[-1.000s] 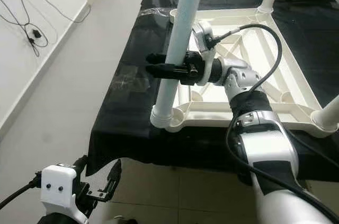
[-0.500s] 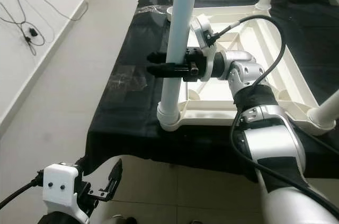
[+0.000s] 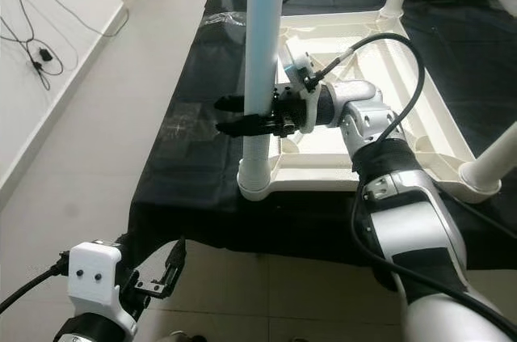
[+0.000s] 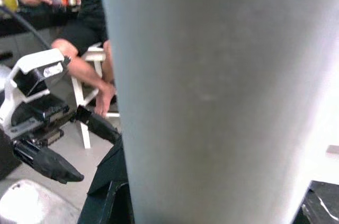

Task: Building children table

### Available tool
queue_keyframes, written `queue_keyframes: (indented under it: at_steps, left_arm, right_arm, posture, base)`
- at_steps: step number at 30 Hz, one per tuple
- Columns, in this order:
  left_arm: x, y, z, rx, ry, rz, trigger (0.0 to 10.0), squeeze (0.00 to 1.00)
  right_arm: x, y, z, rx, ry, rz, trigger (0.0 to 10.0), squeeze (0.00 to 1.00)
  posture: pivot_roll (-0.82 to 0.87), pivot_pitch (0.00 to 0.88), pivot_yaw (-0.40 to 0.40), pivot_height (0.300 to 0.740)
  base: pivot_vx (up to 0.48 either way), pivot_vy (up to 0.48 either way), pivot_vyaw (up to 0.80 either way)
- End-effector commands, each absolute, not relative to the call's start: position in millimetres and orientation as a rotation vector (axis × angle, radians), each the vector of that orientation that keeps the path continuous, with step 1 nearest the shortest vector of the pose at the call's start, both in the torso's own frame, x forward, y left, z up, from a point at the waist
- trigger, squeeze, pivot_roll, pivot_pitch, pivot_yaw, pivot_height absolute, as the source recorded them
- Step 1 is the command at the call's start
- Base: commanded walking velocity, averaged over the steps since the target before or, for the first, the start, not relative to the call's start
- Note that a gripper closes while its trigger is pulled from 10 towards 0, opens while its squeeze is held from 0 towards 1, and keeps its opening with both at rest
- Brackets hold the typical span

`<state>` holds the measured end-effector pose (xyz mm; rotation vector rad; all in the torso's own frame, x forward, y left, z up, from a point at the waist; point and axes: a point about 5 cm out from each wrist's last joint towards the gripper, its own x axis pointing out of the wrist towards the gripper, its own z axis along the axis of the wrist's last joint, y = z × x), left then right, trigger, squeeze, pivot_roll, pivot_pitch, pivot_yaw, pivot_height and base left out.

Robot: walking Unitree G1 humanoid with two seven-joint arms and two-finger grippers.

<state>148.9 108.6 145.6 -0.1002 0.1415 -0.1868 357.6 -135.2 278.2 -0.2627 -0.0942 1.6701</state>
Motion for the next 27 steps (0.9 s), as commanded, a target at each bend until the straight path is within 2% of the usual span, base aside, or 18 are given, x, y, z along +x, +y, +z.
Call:
queue_keyframes:
  at_steps: [1, 9, 16, 27]
  left_arm:
    - [149.0, 110.2, 140.5, -0.086, 0.16, -0.178, 10.0, 0.0]
    - [151.4, 107.7, 140.7, -0.087, 0.15, -0.173, 10.0, 0.0]
    - [151.8, 107.1, 140.8, -0.09, 0.148, -0.172, 10.0, 0.0]
    - [153.4, 106.2, 140.9, -0.091, 0.139, -0.167, 10.0, 0.0]
  right_arm:
    - [356.0, -126.7, 234.7, -0.282, 0.127, 1.703, 10.0, 0.0]
    - [355.6, -105.8, 229.2, -0.291, 0.15, 1.753, 10.0, 0.0]
    - [357.9, -101.3, 227.8, -0.246, 0.168, 1.744, 10.0, 0.0]
    - [368.4, -94.2, 215.7, -0.14, 0.145, 1.525, 10.0, 0.0]
  posture:
    - [0.15, 0.221, 0.053, 0.74]
    - [0.15, 0.22, 0.039, 0.74]
    - [0.15, 0.222, 0.034, 0.74]
    - [0.14, 0.224, 0.025, 0.74]
  base:
    - [0.0, 0.0, 0.0]
    - [0.0, 0.0, 0.0]
    - [0.0, 0.0, 0.0]
    - [0.0, 0.0, 0.0]
